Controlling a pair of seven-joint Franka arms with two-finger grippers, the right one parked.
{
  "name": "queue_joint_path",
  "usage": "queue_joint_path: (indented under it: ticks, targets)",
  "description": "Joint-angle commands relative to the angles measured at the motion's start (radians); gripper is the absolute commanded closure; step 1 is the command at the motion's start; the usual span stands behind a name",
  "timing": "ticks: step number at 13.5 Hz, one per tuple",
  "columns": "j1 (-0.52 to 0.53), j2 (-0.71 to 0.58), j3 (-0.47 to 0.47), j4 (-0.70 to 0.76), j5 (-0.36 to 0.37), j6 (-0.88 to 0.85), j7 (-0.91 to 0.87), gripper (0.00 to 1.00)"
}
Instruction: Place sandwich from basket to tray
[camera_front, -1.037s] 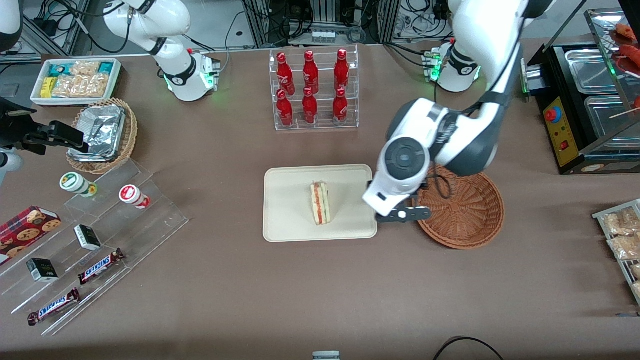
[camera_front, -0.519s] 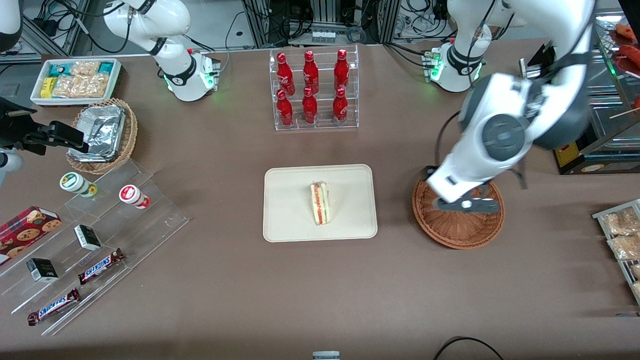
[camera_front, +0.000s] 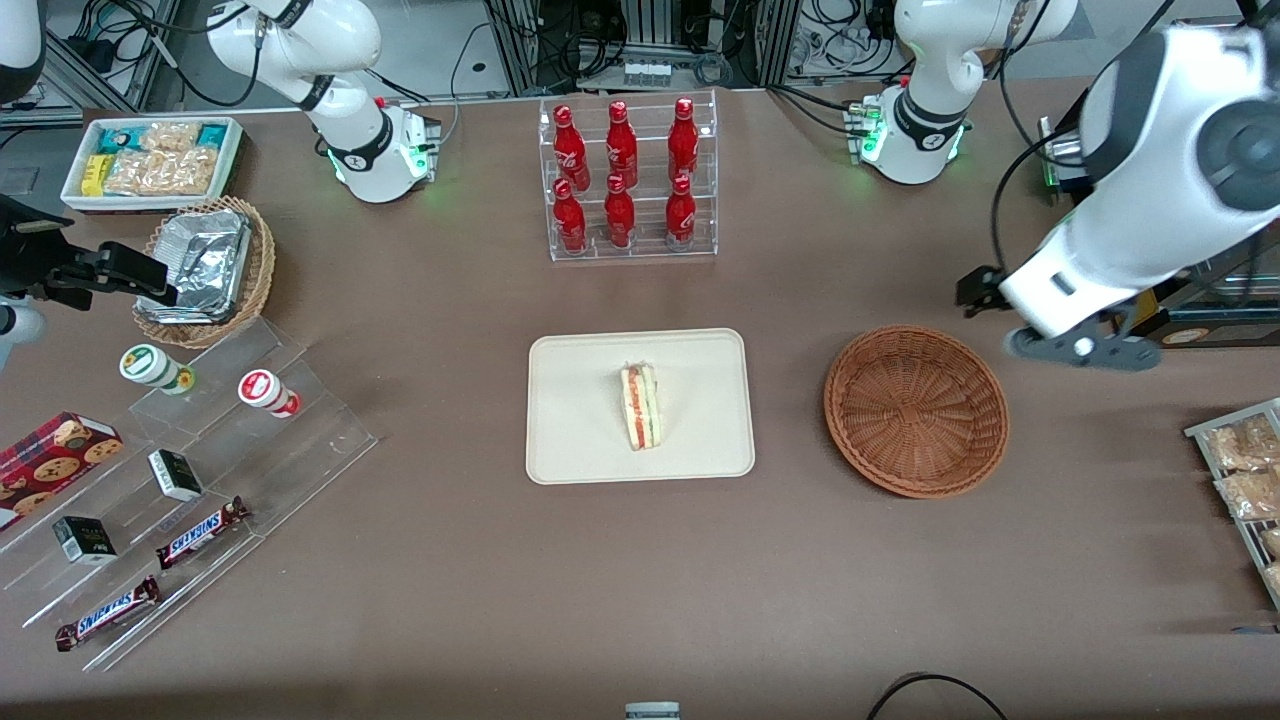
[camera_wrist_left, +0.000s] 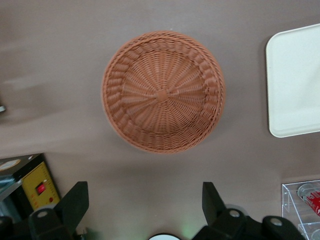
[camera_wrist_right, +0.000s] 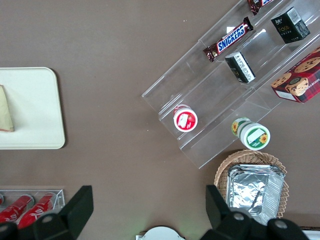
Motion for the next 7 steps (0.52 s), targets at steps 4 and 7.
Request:
queue_joint_path:
  ticks: [4,7]
  targets:
    - [0.049,-0.067,0.045,0.055,-0.009,-0.069,0.017,0.0]
    - [0.049,-0.066,0.067,0.061,-0.011,-0.066,0.019,0.0]
